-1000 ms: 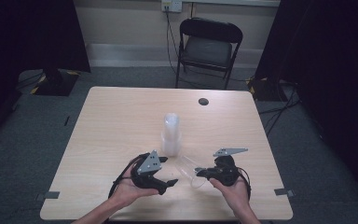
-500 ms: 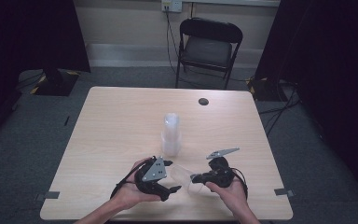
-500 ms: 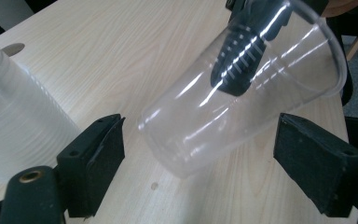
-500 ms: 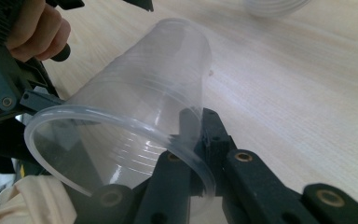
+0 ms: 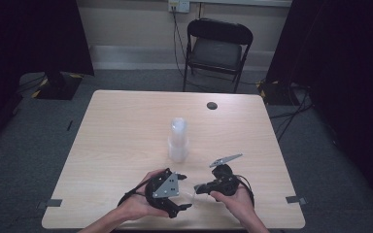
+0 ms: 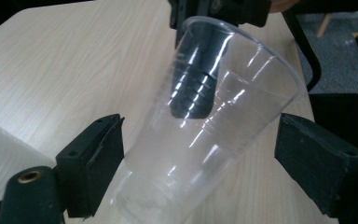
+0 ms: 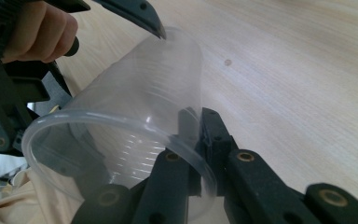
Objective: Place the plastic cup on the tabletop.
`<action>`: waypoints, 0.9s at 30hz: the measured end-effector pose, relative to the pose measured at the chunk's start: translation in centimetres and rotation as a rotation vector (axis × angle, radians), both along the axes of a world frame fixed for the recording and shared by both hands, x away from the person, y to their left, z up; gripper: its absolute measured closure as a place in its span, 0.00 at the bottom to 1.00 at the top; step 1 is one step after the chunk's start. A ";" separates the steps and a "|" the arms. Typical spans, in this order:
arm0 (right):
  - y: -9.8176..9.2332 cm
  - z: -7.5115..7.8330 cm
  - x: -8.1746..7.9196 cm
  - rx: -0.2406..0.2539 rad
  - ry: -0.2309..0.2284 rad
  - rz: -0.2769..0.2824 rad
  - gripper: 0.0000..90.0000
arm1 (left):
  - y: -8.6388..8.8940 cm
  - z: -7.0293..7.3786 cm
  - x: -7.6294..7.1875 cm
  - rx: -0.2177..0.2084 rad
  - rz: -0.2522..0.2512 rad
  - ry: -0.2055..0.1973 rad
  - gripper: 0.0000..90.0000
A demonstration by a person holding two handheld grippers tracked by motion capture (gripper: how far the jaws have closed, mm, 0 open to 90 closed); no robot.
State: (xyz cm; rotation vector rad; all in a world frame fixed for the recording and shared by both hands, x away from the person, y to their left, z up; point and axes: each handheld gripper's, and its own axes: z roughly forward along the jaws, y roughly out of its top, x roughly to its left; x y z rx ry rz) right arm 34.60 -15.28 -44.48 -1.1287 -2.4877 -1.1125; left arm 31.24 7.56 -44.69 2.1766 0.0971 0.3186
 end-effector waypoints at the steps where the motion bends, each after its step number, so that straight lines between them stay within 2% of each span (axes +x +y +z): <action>1: 0.1 0.0 0.0 0.000 0.000 -0.003 0.98 | -0.1 0.0 -0.1 0.008 -0.002 -0.007 0.17; 6: 0.4 -0.2 0.1 0.004 0.021 0.004 0.99 | -0.9 -0.2 -0.4 0.042 -0.023 -0.051 0.18; 10: 0.8 -0.2 0.1 0.001 0.034 0.014 0.99 | -1.3 -0.3 -0.5 0.053 -0.029 -0.058 0.18; 13: 0.9 -0.2 0.2 -0.002 0.053 0.009 0.99 | -1.5 -0.3 -0.6 0.064 -0.006 -0.054 0.18; 16: 1.3 -0.1 0.4 -0.012 0.040 0.004 0.98 | -1.5 -0.2 -0.4 0.074 0.004 -0.043 0.18; 21: 2.2 0.1 0.9 -0.013 0.059 0.006 0.98 | -1.5 -0.3 -0.6 0.076 0.012 -0.064 0.19; 27: 3.2 -0.1 1.1 -0.034 0.084 0.013 0.98 | -1.7 -0.3 -0.9 0.083 -0.005 -0.095 0.22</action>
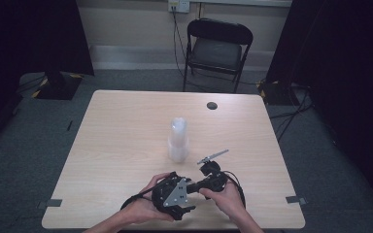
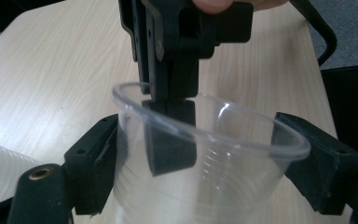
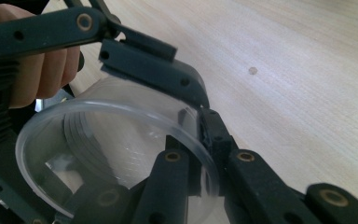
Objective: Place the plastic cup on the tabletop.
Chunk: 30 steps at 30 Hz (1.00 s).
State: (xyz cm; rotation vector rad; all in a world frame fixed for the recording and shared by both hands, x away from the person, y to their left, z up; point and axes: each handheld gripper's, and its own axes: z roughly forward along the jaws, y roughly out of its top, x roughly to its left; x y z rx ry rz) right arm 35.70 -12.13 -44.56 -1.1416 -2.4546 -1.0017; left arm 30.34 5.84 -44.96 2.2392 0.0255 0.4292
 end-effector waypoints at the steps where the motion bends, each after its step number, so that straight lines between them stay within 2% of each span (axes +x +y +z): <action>1: 0.1 0.0 0.0 -0.001 0.003 0.000 0.98 | 0.0 0.0 -0.1 -0.001 -0.001 -0.003 0.23; 2: 0.1 -0.1 0.0 -0.001 0.008 0.001 0.98 | 0.0 0.1 -0.1 0.005 -0.016 -0.022 0.24; 8: 0.1 -0.2 0.1 -0.005 0.026 -0.001 0.98 | -0.1 -0.1 -0.2 0.007 -0.009 -0.020 0.25; 13: 0.0 0.2 0.2 -0.009 0.037 0.010 0.98 | -0.1 -0.1 -0.6 0.011 -0.020 -0.057 0.26; 15: 0.0 0.2 0.2 -0.007 0.041 0.013 0.98 | 0.0 0.1 -0.5 0.031 -0.025 -0.061 0.27; 18: 0.1 0.0 0.3 -0.010 0.045 0.010 0.98 | -0.1 0.0 -0.5 0.036 -0.023 -0.065 0.28; 20: 0.1 0.0 0.3 -0.017 0.046 0.005 0.98 | -0.1 -0.2 -0.5 0.032 -0.002 -0.068 0.29; 21: 0.2 -0.1 0.3 -0.020 0.047 0.005 0.98 | -0.1 -0.1 -0.4 0.041 -0.012 -0.068 0.31; 22: 0.2 0.0 0.3 -0.019 0.047 0.004 0.98 | -0.1 -0.1 -0.4 0.025 -0.001 -0.055 0.31; 24: 0.2 0.0 0.3 -0.017 0.046 0.002 0.98 | 0.0 0.0 -0.3 0.033 -0.006 -0.063 0.31; 25: 0.2 0.0 0.3 -0.014 0.043 -0.001 0.98 | -0.1 -0.1 -0.4 0.016 0.006 -0.053 0.31; 30: 0.0 0.1 0.3 -0.008 0.040 -0.007 0.97 | 0.1 0.0 -0.1 -0.005 0.017 -0.027 0.33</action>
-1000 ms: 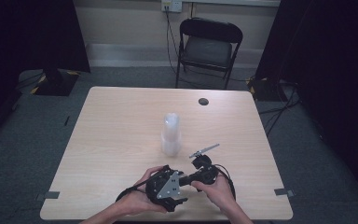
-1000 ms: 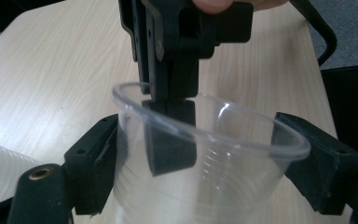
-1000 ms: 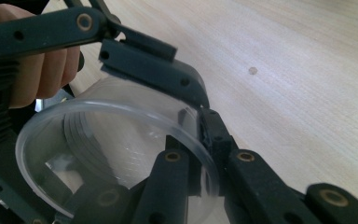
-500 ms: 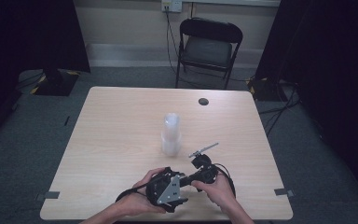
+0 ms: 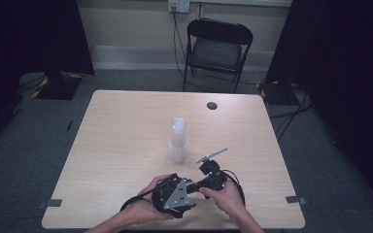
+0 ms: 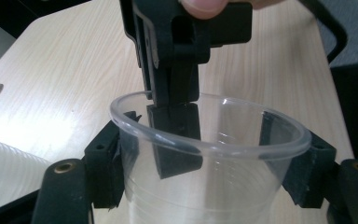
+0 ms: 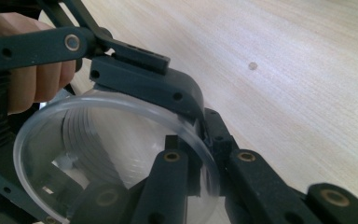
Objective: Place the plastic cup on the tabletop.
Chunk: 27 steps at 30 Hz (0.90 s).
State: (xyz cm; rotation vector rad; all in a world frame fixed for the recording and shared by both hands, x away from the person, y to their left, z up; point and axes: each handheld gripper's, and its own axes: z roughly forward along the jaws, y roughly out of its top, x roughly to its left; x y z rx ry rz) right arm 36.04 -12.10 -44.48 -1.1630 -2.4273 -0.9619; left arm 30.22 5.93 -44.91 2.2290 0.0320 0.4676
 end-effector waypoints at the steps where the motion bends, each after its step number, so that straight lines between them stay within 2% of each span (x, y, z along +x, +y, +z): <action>1: -0.1 0.0 0.0 0.005 -0.005 -0.004 0.97 | 0.0 0.0 0.0 -0.009 0.004 0.001 0.33; 3: -0.2 0.1 0.0 0.013 -0.015 -0.008 0.97 | 0.1 0.0 0.1 -0.029 0.010 0.018 0.33; 8: -0.2 0.5 -0.2 0.018 -0.039 -0.008 0.92 | 0.3 0.1 0.2 -0.046 0.032 0.009 0.33; 14: 0.0 0.8 -0.4 0.021 -0.060 -0.006 0.84 | 0.8 0.2 0.6 -0.090 0.059 0.041 0.33; 18: -0.1 0.9 -0.5 0.033 -0.076 -0.010 0.79 | 1.0 0.2 0.7 -0.100 0.062 0.049 0.33; 25: -0.7 1.5 -0.5 0.048 -0.100 -0.043 0.76 | 1.8 0.1 1.2 -0.123 0.120 0.063 0.33; 27: -0.8 1.6 -0.5 0.055 -0.109 -0.043 0.75 | 2.0 0.2 1.4 -0.144 0.136 0.070 0.33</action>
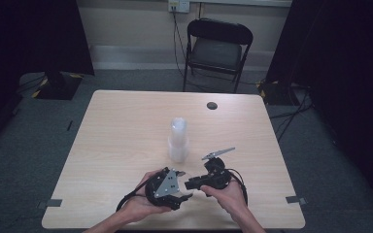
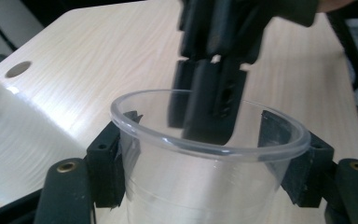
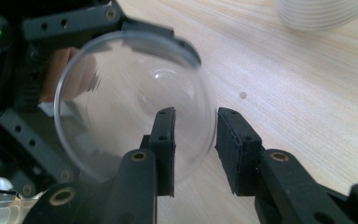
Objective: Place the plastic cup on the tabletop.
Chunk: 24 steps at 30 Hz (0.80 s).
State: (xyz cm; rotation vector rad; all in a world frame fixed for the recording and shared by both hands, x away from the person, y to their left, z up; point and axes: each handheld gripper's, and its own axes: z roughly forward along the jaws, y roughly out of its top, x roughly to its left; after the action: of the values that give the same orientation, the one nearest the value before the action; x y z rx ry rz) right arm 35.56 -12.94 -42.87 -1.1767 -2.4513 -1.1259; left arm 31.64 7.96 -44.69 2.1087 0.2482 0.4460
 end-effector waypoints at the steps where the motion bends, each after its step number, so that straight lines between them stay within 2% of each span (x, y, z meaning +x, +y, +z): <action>1: 0.0 0.1 0.0 0.003 -0.007 -0.003 0.75 | 0.1 0.0 0.1 -0.009 0.009 0.014 0.33; 9: -0.2 0.5 -0.2 0.039 -0.052 -0.015 0.73 | 0.7 0.0 0.5 -0.068 0.046 0.062 0.33; 11: -0.2 0.6 -0.2 0.043 -0.056 -0.018 0.73 | 0.8 0.0 0.6 -0.064 0.047 0.059 0.33; 13: -0.3 0.7 -0.2 0.059 -0.067 -0.025 0.72 | 1.0 -0.1 0.7 -0.093 0.063 0.079 0.33; 16: -0.5 0.8 -0.2 0.072 -0.085 -0.030 0.71 | 1.3 0.0 0.8 -0.107 0.080 0.091 0.33; 21: -0.9 1.2 -0.2 0.108 -0.112 -0.039 0.71 | 1.7 -0.1 1.2 -0.131 0.101 0.128 0.34; 23: -1.1 1.3 -0.1 0.117 -0.121 -0.046 0.71 | 1.8 -0.2 1.5 -0.147 0.117 0.164 0.34; 24: -1.1 1.3 0.0 0.125 -0.124 -0.050 0.70 | 1.9 -0.2 1.6 -0.140 0.121 0.160 0.34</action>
State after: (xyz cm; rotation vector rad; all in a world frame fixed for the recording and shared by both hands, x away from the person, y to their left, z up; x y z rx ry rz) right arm 35.53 -14.07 -41.54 -1.1702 -2.4107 -1.3843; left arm 33.23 9.88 -44.85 2.0003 0.4881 0.3207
